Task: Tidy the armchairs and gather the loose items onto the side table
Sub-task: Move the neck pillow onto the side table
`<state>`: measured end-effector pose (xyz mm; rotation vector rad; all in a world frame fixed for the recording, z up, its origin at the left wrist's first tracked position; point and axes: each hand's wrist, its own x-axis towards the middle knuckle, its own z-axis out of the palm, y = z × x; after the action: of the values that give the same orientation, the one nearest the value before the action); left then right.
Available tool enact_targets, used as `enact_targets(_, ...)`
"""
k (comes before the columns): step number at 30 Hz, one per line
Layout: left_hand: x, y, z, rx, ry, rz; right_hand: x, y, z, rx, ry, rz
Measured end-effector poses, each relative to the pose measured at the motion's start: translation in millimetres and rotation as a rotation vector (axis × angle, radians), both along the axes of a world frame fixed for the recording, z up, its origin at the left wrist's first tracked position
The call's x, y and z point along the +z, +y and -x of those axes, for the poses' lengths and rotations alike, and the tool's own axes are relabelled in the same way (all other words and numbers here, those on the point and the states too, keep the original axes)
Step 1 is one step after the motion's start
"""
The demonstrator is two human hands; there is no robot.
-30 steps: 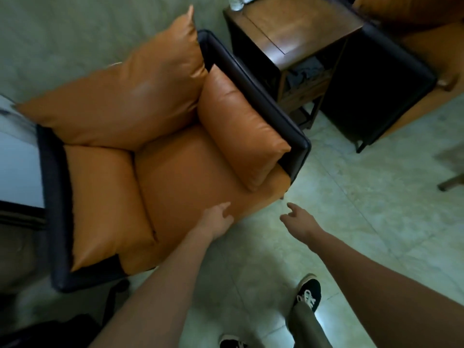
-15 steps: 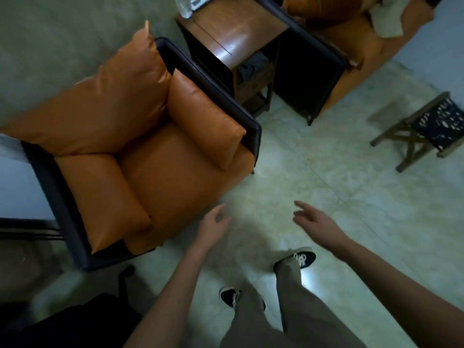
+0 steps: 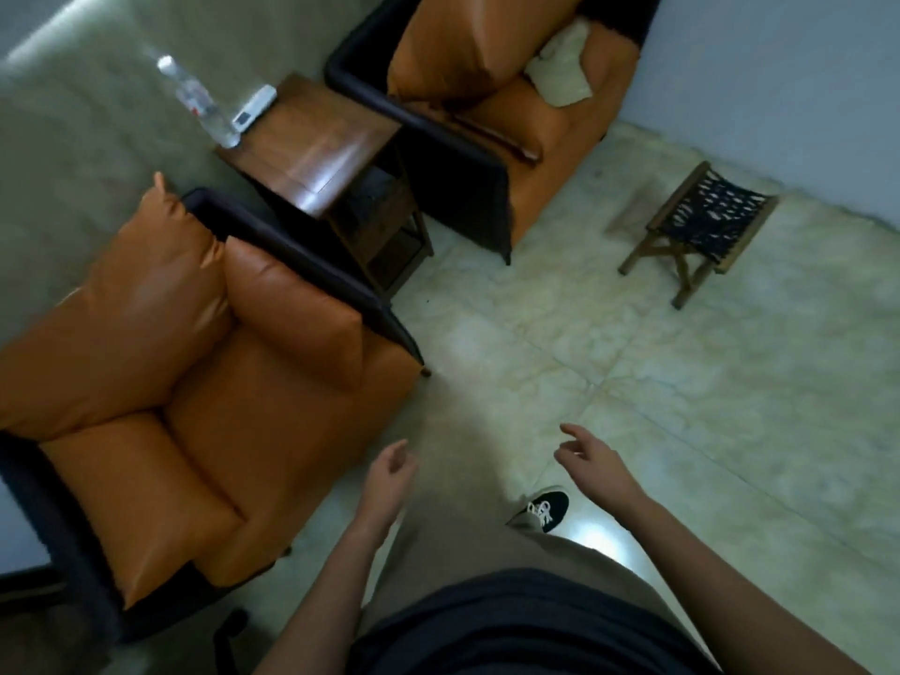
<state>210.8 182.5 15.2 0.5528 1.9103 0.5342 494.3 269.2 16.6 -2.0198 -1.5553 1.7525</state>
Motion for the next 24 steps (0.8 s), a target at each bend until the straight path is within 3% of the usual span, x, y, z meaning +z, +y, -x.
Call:
enact_targets(6,-4.0,84.3,-33.0,-0.225,0.015,-0.021,-9.6,12.2,-56.7,-0.296,-0.007,0.043)
enact_targets(13,-19.1,165.4,-64.3,-0.352,-0.018,0.018,-17.4,40.2,-76.0,-0.434,0.002,0.1)
enact_targets(24,-39.2,342.9,-20.5,-0.567,0.06,0.078,-16.0,213.8,-71.9,-0.509,-0.075,0.069)
